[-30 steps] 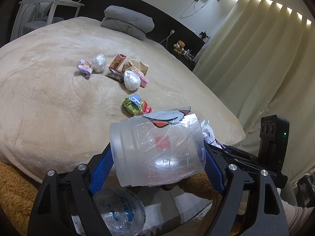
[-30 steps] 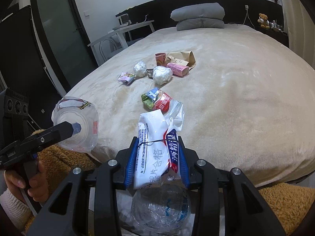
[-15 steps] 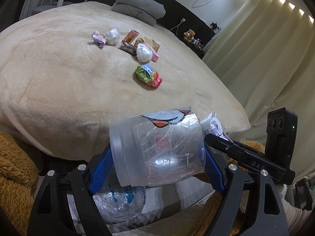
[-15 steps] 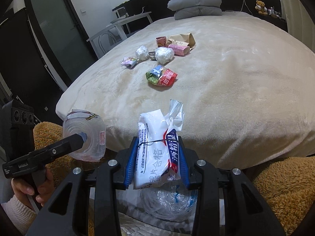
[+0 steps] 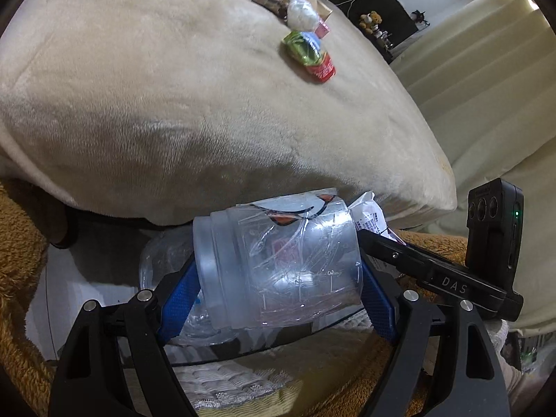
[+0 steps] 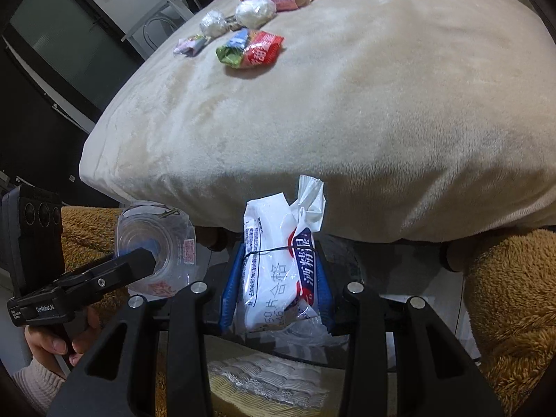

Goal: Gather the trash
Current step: 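Lower both held items into the clear bin and open both tools, then raise both open tools back over the trash pile on the bed, then grasp the green-and-red snack bag with the right tool, then grasp the pink wrapper packet with the left tool, then carry both held items down over the clear bin beside the bed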

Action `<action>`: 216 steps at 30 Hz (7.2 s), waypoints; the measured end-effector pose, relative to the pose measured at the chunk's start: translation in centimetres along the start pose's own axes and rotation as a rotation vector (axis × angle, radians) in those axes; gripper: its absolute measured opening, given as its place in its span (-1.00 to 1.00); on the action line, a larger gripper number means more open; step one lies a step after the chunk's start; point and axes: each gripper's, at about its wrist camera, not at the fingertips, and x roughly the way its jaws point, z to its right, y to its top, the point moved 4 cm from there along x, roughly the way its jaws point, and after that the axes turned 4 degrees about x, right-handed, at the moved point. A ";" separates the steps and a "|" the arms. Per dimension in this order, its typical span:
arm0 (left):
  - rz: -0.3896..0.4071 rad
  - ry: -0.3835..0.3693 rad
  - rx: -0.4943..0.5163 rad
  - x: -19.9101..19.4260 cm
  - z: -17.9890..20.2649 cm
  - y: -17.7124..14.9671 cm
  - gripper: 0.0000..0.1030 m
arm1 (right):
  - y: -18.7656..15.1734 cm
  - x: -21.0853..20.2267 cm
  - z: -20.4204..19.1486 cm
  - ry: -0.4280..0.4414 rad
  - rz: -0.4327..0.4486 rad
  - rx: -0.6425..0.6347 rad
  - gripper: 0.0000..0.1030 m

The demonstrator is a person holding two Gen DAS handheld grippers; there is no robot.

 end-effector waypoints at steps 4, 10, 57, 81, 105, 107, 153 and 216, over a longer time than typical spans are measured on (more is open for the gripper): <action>-0.068 0.003 -0.046 1.6 -1.0 -0.4 0.58 | -0.2 1.6 0.6 -0.003 -0.071 0.037 -0.25; -0.169 0.027 -0.088 4.0 -1.9 -1.0 0.58 | -0.6 3.9 1.7 -0.018 -0.172 0.091 -0.25; -0.367 0.120 -0.142 8.5 -4.8 -3.0 0.87 | -1.4 7.4 3.8 -0.054 -0.334 0.242 0.16; -0.129 0.059 -0.052 3.4 -2.8 -0.5 0.87 | -0.4 2.0 2.4 0.009 -0.108 0.117 0.16; 0.171 0.107 0.214 -5.1 1.0 3.8 0.87 | 3.7 -4.5 -4.4 -0.012 0.237 -0.303 0.26; 0.174 0.110 0.221 -5.3 1.0 4.6 0.87 | 4.7 -4.4 -4.8 0.002 0.240 -0.311 0.37; 0.268 0.251 0.341 -7.5 -3.2 18.7 0.87 | 17.0 4.7 -8.7 -0.207 0.199 -0.564 0.15; 0.241 0.370 0.410 -0.4 -3.1 25.8 -0.16 | 17.2 -3.1 -5.1 -0.043 0.317 -0.296 0.14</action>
